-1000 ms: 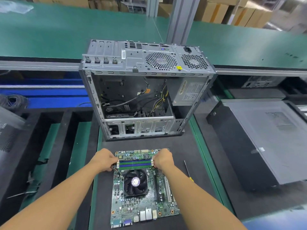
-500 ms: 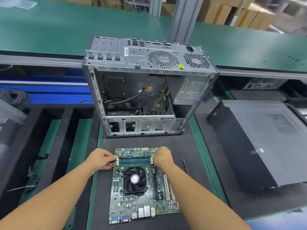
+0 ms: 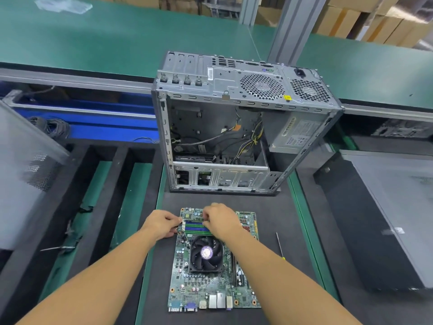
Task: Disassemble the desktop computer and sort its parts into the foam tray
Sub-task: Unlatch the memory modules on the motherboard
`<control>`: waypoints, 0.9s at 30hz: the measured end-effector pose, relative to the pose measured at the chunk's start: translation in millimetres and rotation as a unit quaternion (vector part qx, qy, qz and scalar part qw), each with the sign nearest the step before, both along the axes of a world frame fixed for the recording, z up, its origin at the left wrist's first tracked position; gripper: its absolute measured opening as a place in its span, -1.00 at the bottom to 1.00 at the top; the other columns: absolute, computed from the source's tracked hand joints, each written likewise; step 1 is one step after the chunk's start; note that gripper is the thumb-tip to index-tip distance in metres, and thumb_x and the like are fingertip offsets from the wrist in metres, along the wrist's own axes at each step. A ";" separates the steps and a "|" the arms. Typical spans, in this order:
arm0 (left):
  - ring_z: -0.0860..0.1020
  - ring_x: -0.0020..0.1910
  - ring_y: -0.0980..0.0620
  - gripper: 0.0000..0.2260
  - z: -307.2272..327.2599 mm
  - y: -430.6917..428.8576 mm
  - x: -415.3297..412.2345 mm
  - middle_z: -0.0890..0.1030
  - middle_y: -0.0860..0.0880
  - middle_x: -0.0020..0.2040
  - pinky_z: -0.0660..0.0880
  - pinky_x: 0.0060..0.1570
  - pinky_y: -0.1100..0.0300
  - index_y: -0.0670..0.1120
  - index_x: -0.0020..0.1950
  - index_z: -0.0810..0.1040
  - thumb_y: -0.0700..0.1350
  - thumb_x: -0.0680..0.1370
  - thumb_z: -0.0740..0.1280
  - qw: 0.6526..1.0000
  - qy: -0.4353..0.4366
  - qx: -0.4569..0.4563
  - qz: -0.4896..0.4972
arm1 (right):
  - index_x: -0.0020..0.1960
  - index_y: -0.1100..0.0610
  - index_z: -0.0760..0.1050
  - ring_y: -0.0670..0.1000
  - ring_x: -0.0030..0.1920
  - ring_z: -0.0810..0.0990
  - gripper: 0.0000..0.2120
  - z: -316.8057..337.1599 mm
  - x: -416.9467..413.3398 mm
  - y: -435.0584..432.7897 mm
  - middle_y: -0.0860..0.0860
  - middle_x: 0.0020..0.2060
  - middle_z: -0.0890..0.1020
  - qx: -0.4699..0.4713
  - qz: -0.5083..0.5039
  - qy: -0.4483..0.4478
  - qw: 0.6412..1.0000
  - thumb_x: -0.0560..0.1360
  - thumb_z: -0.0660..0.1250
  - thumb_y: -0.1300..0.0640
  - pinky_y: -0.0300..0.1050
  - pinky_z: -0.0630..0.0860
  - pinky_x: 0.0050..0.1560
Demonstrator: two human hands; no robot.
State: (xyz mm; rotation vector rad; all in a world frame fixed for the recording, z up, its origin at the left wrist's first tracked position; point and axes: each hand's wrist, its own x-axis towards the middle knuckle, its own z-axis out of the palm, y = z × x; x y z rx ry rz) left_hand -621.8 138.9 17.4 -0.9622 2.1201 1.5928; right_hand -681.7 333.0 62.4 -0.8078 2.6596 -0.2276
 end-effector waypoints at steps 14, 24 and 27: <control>0.70 -0.24 0.06 -0.86 2.6 -5.1 9.1 0.70 -0.09 -0.08 0.63 -0.24 0.20 -0.14 -0.08 0.66 -0.08 0.57 0.41 0.999 0.015 0.029 0.014 | -0.11 0.11 0.60 0.01 -0.11 0.58 -0.88 26.0 -10.2 2.3 -0.05 -0.08 0.58 -0.146 -0.131 -0.085 0.977 0.58 0.33 0.13 -0.05 0.53 -0.03; 0.62 -0.18 0.08 -0.87 42.1 -31.5 69.0 0.70 -0.02 -0.02 0.55 -0.20 0.19 -0.09 0.05 0.67 -0.10 0.61 0.34 0.986 0.097 0.103 0.089 | -0.05 0.16 0.62 -0.13 -0.46 0.41 -0.97 28.9 16.4 -48.3 -0.02 -0.34 0.54 -0.377 -0.303 -0.388 0.784 0.54 0.41 0.20 -0.27 0.31 -0.49; 0.61 -0.20 0.07 -0.88 42.8 -40.5 87.6 0.70 -0.03 -0.03 0.55 -0.20 0.17 -0.08 0.03 0.68 -0.11 0.61 0.34 0.981 0.100 0.106 0.129 | -0.07 0.18 0.62 -0.08 -0.46 0.40 -0.96 19.5 28.7 -73.7 0.03 -0.39 0.52 -0.363 -0.337 -0.397 0.773 0.51 0.43 0.21 -0.22 0.30 -0.49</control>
